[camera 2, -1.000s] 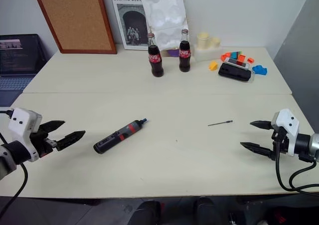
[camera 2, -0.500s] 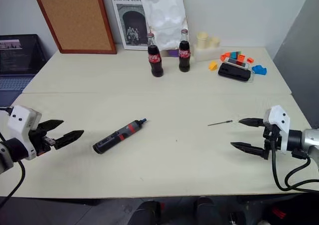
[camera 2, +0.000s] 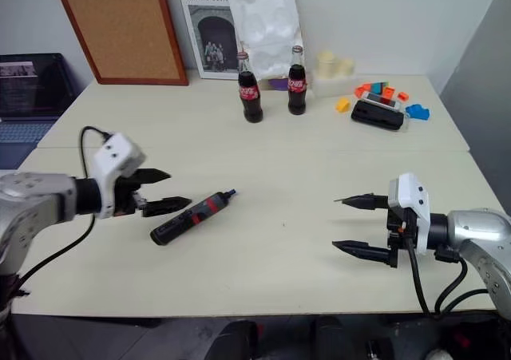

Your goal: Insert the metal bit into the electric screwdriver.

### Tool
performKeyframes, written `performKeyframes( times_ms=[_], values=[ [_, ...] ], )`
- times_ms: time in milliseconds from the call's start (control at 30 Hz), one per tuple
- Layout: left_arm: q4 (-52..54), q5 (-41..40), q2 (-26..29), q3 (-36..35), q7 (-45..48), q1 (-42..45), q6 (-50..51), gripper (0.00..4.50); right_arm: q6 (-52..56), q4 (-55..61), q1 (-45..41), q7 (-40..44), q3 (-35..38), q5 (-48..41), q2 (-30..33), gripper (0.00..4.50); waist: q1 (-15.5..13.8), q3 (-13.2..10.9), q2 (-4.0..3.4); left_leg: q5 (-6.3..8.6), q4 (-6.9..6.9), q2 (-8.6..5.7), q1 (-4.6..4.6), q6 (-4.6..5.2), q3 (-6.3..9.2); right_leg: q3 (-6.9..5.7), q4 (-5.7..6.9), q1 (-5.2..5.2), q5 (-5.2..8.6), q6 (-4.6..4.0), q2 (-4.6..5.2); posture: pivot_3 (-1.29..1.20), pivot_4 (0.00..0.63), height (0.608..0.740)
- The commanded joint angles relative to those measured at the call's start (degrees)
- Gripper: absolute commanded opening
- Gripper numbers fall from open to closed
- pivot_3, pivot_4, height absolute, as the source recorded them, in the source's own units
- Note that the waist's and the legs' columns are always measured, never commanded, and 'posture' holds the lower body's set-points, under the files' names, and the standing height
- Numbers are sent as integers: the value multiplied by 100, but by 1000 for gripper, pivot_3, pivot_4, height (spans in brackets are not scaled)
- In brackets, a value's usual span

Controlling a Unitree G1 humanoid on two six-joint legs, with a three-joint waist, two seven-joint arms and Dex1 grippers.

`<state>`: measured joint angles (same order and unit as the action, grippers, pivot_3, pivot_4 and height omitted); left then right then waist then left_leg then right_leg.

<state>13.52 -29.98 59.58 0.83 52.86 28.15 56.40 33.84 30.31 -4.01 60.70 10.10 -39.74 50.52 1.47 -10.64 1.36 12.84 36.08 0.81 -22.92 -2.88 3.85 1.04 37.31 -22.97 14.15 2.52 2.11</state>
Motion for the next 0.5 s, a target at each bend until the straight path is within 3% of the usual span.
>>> performKeyframes(
  times_ms=[33, 233, 500],
  values=[
    [-427, 268, -63, 648, 247, 692, 230, 4500, -9, 378, 65, -221, 94, -150, -99, 4498, 7, 0, 1, 0, 0, 0, 1, 0, -1, 1, 2, 0, 0, 0, 0, 0, 150, 740],
    [-1254, 1202, -320, 2064, 641, 1617, -63, 4500, 16, 759, 329, -480, -21, -204, -290, 4498, 19, -1, 2, -1, 3, 0, 2, 2, -3, 8, 39, -20, 7, -3, -6, 0, 150, 740],
    [-2092, 1862, -798, 2618, 950, 2038, -401, 4500, 37, 1048, 466, -758, -139, -250, -439, 4498, 20, -2, 3, -2, 9, 1, 1, 3, -1, 9, 49, -22, 8, -5, -7, 0, 150, 740]
  ],
)
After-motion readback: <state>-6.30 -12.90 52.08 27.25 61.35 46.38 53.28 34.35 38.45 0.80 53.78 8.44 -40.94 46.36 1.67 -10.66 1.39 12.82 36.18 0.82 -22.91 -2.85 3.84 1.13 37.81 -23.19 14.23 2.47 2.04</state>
